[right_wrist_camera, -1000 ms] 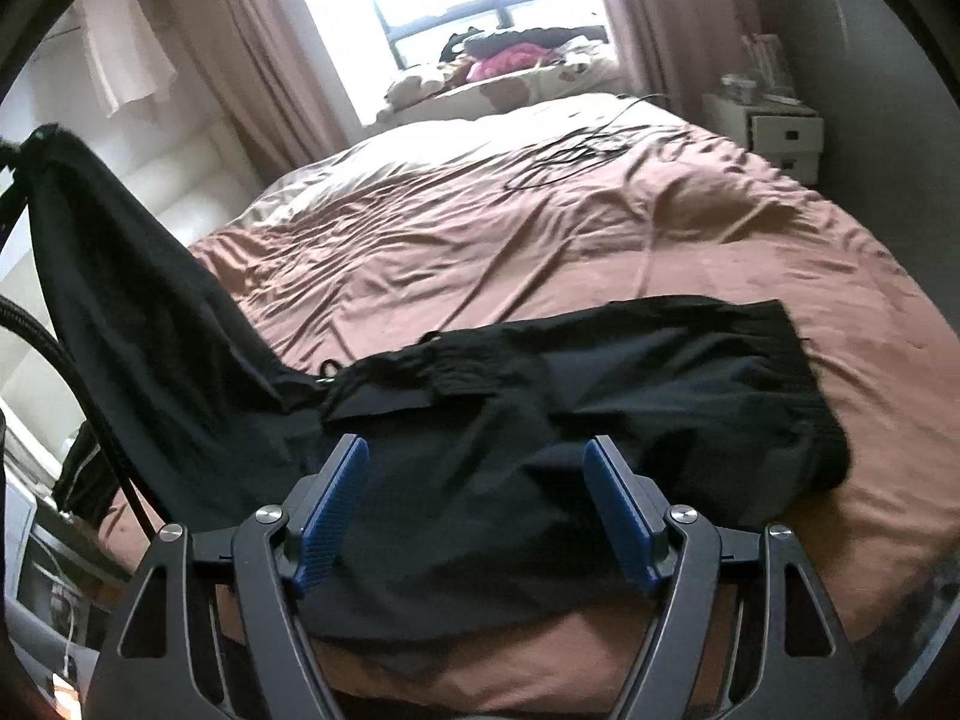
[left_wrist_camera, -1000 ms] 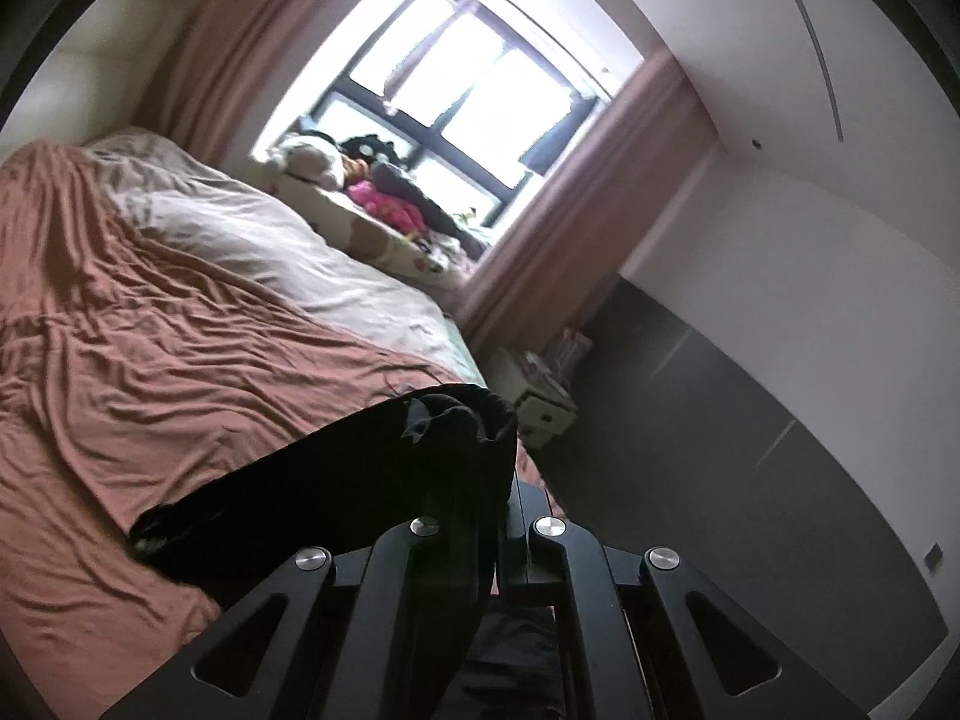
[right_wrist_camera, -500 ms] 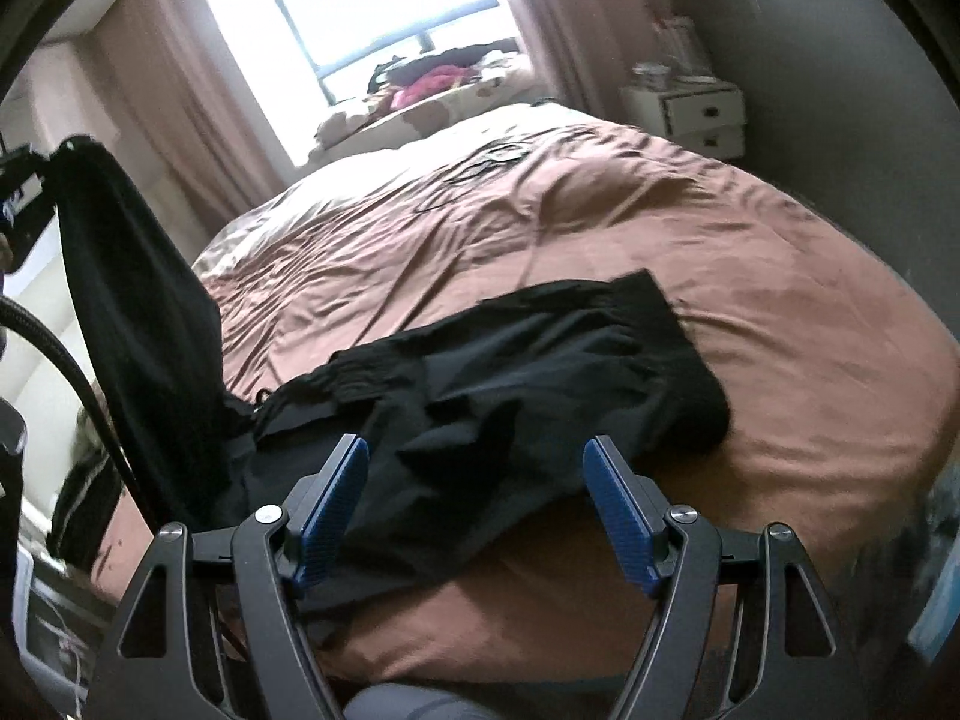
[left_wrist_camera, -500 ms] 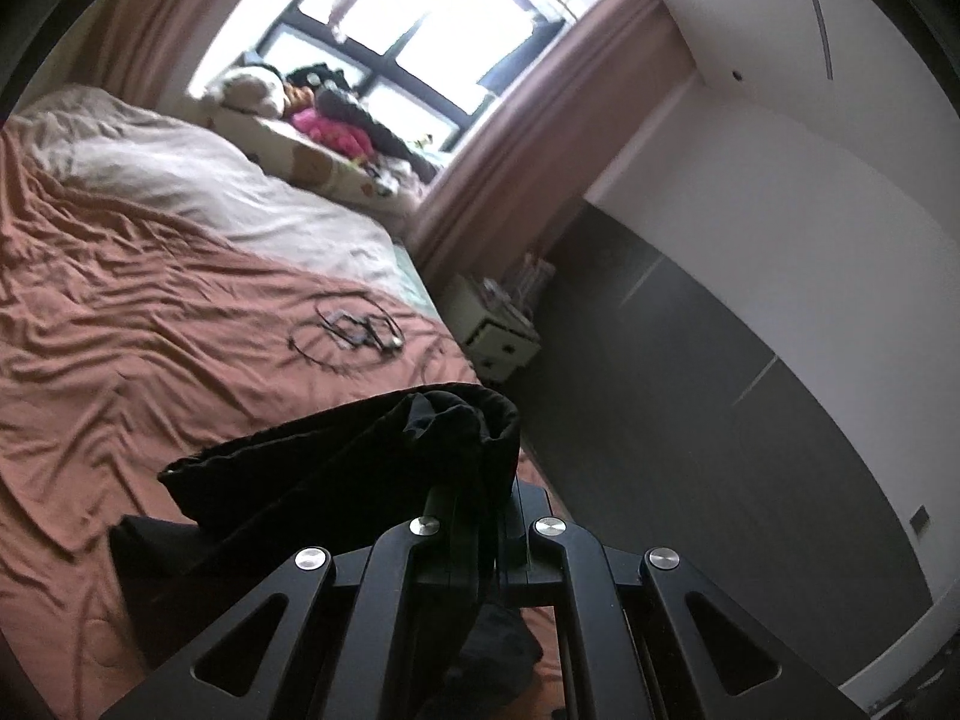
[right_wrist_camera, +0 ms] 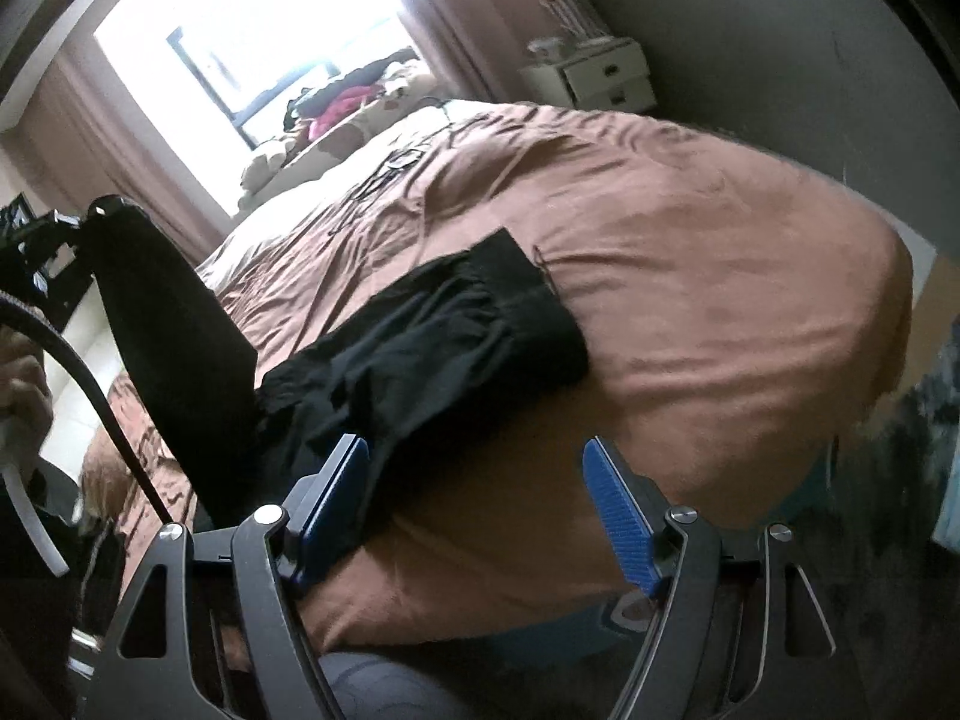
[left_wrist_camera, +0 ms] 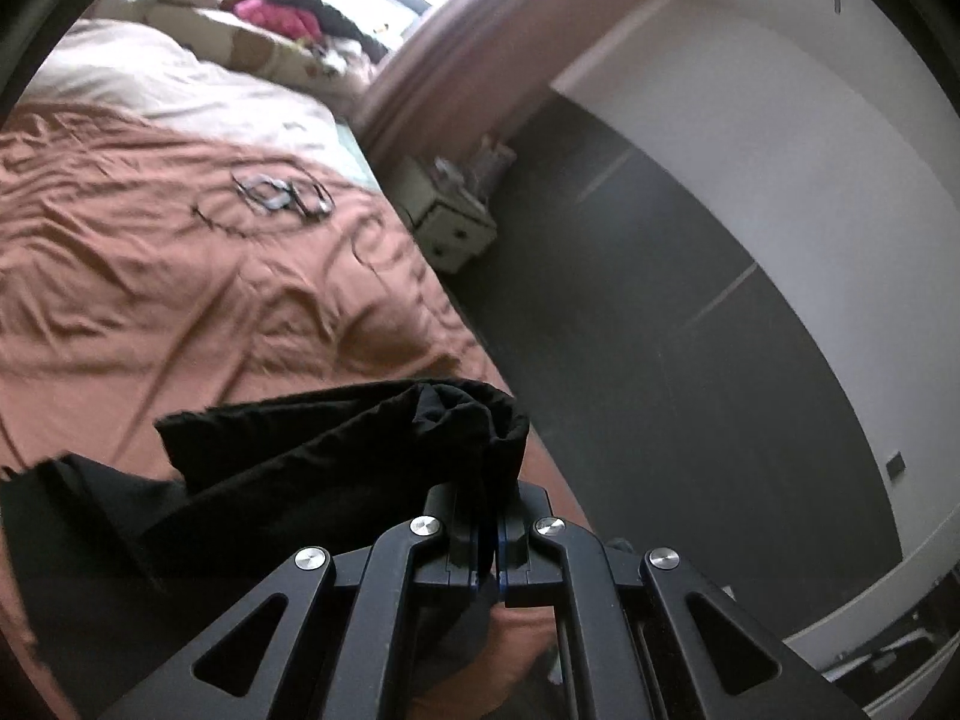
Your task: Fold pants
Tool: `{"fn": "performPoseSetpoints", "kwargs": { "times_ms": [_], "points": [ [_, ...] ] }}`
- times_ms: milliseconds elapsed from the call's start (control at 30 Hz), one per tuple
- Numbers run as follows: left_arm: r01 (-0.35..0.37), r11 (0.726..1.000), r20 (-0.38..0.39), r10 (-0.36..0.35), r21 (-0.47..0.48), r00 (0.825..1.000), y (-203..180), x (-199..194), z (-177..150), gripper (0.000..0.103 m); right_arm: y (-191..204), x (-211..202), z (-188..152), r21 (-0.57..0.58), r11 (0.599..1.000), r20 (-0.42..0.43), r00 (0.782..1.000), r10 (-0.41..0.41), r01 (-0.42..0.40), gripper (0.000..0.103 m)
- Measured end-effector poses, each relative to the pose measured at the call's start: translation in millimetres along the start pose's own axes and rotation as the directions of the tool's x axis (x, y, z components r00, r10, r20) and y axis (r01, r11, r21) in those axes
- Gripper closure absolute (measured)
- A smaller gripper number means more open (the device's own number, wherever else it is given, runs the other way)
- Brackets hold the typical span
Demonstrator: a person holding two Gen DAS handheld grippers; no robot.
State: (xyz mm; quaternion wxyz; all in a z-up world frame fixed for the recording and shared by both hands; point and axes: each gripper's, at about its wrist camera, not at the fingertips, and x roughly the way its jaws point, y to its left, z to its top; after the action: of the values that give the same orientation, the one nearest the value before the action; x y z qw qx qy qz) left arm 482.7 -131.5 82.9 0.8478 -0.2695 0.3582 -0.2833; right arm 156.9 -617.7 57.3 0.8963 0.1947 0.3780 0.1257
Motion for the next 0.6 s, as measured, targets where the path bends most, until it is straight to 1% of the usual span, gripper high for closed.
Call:
{"fn": "performPoseSetpoints", "kwargs": {
  "times_ms": [200, 233, 300, 333, 367, 400, 433, 467, 500, 533, 567, 600],
  "points": [
    [0.055, 0.998, -0.092, -0.055, 0.006, 0.994, -13.4, 43.5, -32.6, 0.1, -16.6, -4.7, -7.0, 0.08, 0.996, -0.008, 0.999, 0.033, -0.033, 0.03],
    [0.054, 0.999, -0.112, -0.053, 0.004, 0.992, -14.5, 51.0, -38.3, 0.099, -19.8, -4.3, -8.2, 0.092, 0.995, -0.01, 0.999, 0.038, -0.037, 0.03],
    [0.026, 1.0, -0.162, -0.025, 0.004, 0.986, -15.0, 66.8, -50.3, 0.096, -24.8, -2.3, -9.5, 0.108, 0.994, -0.017, 0.999, 0.036, -0.034, 0.03],
    [0.017, 1.0, -0.187, -0.017, 0.001, 0.982, -13.9, 73.8, -56.0, 0.086, -27.0, -1.5, -9.8, 0.117, 0.992, -0.019, 0.999, 0.041, -0.038, 0.03],
    [0.017, 1.0, -0.211, -0.018, -0.006, 0.977, -12.0, 80.1, -62.3, 0.073, -28.4, -0.8, -10.3, 0.126, 0.991, -0.02, 0.999, 0.047, -0.045, 0.03],
    [0.017, 1.0, -0.224, -0.018, -0.011, 0.974, -9.9, 84.1, -66.7, 0.066, -29.4, -0.5, -10.8, 0.133, 0.99, -0.022, 0.998, 0.052, -0.049, 0.03],
    [0.016, 1.0, -0.231, -0.018, -0.012, 0.973, -7.3, 86.3, -71.7, 0.057, -29.6, 0.2, -11.8, 0.136, 0.989, -0.023, 0.998, 0.055, -0.051, 0.03],
    [0.015, 1.0, -0.237, -0.017, -0.01, 0.971, -5.2, 86.9, -77.0, 0.05, -31.5, 2.9, -11.9, 0.138, 0.989, -0.024, 0.998, 0.057, -0.053, 0.03],
    [0.017, 1.0, -0.249, -0.019, -0.012, 0.968, -3.1, 86.2, -81.5, 0.046, -31.7, 3.6, -12.4, 0.141, 0.989, -0.026, 0.998, 0.06, -0.055, 0.03],
    [0.016, 1.0, -0.258, -0.02, -0.018, 0.966, -1.6, 83.9, -85.1, 0.038, -32.1, 4.5, -12.8, 0.143, 0.988, -0.029, 0.998, 0.063, -0.058, 0.03],
    [0.016, 1.0, -0.26, -0.021, -0.022, 0.965, -0.4, 81.2, -86.8, 0.032, -32.4, 5.4, -13.1, 0.145, 0.988, -0.032, 0.997, 0.065, -0.06, 0.03],
    [0.015, 1.0, -0.259, -0.022, -0.027, 0.966, 4.0, 78.5, -89.2, 0.03, -31.7, 6.6, -14.7, 0.146, 0.987, -0.032, 0.997, 0.067, -0.062, 0.03]
  ]
}}
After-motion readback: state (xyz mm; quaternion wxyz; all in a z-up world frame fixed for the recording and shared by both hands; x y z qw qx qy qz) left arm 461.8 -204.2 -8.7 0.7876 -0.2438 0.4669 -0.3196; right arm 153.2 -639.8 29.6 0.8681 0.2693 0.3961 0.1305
